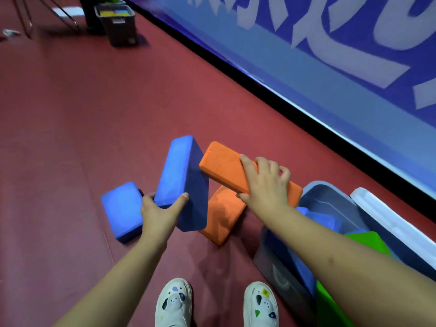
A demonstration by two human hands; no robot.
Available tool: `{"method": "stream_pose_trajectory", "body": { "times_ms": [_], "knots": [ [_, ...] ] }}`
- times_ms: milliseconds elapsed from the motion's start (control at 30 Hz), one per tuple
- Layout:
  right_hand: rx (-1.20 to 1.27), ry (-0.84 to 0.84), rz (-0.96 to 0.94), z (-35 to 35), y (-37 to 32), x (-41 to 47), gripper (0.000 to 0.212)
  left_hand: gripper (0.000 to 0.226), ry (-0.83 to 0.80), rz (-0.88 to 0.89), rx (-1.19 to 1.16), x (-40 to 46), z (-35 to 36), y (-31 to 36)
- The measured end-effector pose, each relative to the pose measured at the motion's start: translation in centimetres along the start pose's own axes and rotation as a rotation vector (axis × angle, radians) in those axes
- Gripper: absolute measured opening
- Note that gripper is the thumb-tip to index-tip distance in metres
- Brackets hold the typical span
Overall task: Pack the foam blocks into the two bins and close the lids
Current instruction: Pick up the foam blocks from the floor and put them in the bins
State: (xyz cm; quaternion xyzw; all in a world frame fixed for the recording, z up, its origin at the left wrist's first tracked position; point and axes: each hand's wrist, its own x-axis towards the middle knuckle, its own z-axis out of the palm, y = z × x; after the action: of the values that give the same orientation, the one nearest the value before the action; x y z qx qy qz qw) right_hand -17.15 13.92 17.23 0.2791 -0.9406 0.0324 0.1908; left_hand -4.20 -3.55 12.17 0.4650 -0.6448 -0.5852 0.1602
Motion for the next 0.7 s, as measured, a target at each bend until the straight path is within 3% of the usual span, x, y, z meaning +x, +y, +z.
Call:
{"method": "stream_pose_trajectory", "body": {
  "times_ms": [100, 333, 433, 533, 700],
  "knots": [
    [-0.023, 0.055, -0.031, -4.9, 2.6, -2.3, 0.103, 0.084, -0.045, 0.061, 0.029, -4.4, -0.2, 1.7],
    [-0.09, -0.075, 0.06, -13.0, 12.0, -9.0, 0.093, 0.081, -0.202, 0.207, 0.112, -13.2, 5.5, 4.7],
    [-0.124, -0.123, 0.161, -15.2, 16.3, -12.1, 0.093, 0.084, -0.28, 0.272, 0.158, -16.4, 8.6, 5.9],
    [-0.191, -0.059, 0.257, -16.5, 20.4, -15.2, 0.097, 0.082, -0.352, 0.37, 0.226, -19.0, 11.4, 6.7],
    [-0.223, -0.102, 0.476, -17.4, 26.4, -19.2, 0.093, 0.075, -0.418, 0.535, 0.453, -21.8, 16.1, 5.8]
  ]
}}
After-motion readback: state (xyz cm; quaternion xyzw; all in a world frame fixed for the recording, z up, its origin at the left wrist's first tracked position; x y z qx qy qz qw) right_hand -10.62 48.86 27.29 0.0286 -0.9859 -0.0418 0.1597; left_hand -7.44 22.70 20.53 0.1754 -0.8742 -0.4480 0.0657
